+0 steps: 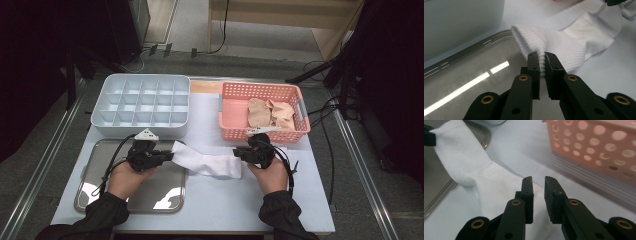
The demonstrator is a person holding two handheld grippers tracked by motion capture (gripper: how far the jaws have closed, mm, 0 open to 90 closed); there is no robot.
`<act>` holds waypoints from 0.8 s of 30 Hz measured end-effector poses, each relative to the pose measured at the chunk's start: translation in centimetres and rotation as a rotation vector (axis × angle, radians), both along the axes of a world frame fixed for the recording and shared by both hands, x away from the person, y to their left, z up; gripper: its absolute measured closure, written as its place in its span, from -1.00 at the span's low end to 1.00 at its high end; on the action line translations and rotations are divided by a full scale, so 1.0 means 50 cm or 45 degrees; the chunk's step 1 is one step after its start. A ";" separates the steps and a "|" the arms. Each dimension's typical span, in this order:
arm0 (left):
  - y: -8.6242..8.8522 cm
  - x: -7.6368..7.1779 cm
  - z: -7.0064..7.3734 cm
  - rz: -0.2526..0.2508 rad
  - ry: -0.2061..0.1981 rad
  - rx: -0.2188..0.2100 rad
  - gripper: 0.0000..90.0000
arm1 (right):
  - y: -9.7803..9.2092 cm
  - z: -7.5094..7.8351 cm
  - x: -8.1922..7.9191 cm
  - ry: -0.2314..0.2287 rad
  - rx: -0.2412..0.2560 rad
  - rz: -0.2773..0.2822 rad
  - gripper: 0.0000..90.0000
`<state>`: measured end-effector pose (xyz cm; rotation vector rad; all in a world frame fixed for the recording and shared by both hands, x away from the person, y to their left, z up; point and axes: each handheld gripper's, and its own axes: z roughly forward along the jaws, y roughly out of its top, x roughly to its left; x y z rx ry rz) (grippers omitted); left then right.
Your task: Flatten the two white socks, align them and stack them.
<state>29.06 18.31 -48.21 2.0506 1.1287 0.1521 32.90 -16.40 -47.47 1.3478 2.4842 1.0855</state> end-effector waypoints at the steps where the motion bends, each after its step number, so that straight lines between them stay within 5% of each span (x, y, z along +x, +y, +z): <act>1: -0.001 0.000 0.001 0.000 -0.005 -0.004 0.88 | 0.006 0.000 -0.004 -0.003 -0.010 0.010 0.76; 5: 0.000 0.001 0.003 -0.003 -0.009 -0.012 0.88 | 0.012 -0.002 -0.011 -0.008 -0.031 0.019 0.74; 13: -0.001 0.009 0.003 -0.018 -0.006 0.001 0.87 | -0.032 0.001 -0.018 -0.026 -0.049 -0.080 0.63; 24: -0.003 0.016 0.002 -0.022 0.003 -0.001 0.87 | -0.045 -0.024 -0.025 0.031 -0.099 -0.126 0.33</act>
